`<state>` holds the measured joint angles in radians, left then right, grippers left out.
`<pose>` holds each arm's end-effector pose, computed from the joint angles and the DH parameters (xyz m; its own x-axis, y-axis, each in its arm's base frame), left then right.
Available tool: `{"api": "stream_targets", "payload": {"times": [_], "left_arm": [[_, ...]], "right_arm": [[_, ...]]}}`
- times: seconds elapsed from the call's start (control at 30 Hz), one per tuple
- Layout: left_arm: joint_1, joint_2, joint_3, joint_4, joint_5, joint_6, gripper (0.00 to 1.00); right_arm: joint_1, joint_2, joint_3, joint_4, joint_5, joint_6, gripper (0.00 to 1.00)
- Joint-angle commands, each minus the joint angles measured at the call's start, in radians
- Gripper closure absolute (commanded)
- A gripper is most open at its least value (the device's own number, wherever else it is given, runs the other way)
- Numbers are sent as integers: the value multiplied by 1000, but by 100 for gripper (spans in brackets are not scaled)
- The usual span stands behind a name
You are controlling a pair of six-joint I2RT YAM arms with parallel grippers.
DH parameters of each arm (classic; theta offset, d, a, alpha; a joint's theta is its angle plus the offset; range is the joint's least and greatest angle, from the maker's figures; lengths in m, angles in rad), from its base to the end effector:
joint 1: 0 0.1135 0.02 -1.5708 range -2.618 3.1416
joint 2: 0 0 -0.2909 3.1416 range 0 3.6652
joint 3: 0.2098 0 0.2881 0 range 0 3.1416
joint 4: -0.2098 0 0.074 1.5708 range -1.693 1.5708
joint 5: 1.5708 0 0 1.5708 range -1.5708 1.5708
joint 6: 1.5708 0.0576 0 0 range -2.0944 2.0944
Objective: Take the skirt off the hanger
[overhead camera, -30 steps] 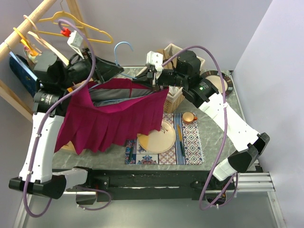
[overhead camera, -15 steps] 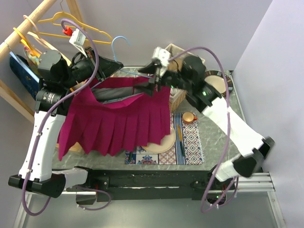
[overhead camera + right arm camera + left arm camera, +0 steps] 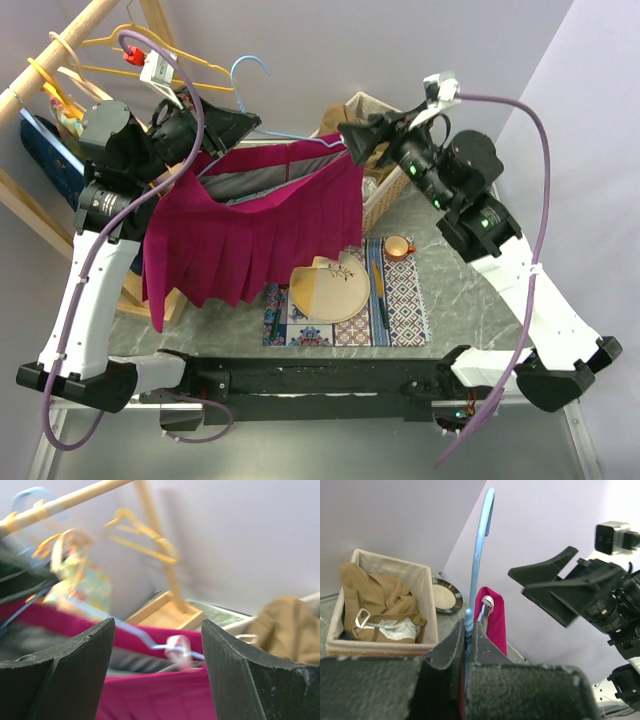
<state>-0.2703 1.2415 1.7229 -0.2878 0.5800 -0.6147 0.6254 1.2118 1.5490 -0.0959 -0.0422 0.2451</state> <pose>0.2496 -0.1019 0.5959 -0.2762 -0.4240 -0.8625 0.7128 0.5116 -0.4798 0.2350 0.1727 0.5671 0.0380 0.3265 -0.9445 -0.6466 0.7286 0.2258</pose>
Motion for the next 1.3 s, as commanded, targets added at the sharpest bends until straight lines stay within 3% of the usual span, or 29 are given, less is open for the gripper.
{"api": "stream_targets", "payload": {"times": [0.0, 0.13, 0.3, 0.4, 0.53, 0.6, 0.67, 0.83, 1.27], "left_arm": [[-14, -20, 66, 141, -62, -26, 99], [-23, -17, 84, 128, -74, -16, 99], [-35, -20, 72, 136, -94, 4, 99], [-41, -24, 66, 124, -112, 19, 99], [-41, -34, 58, 116, -135, 35, 99], [-41, -43, 56, 115, -143, 41, 99], [-41, -54, 55, 111, -150, 44, 99], [-41, -83, 46, 92, -189, 66, 99], [-41, -132, 87, 36, -258, 104, 99]], "right_arm": [[-59, 63, 106, -88, 134, 49, 25], [-114, 112, 108, -91, 4, 82, 30], [-119, 111, 63, -58, -80, 94, 32], [-119, 117, 54, -54, -94, 92, 38], [-122, 134, 42, -48, -76, 97, 71], [-121, 143, 51, -48, -88, 91, 81], [-121, 150, 59, -50, -78, 85, 100], [-148, 166, 57, -31, -19, 56, 100], [-224, 285, 106, -8, -68, 20, 100]]}}
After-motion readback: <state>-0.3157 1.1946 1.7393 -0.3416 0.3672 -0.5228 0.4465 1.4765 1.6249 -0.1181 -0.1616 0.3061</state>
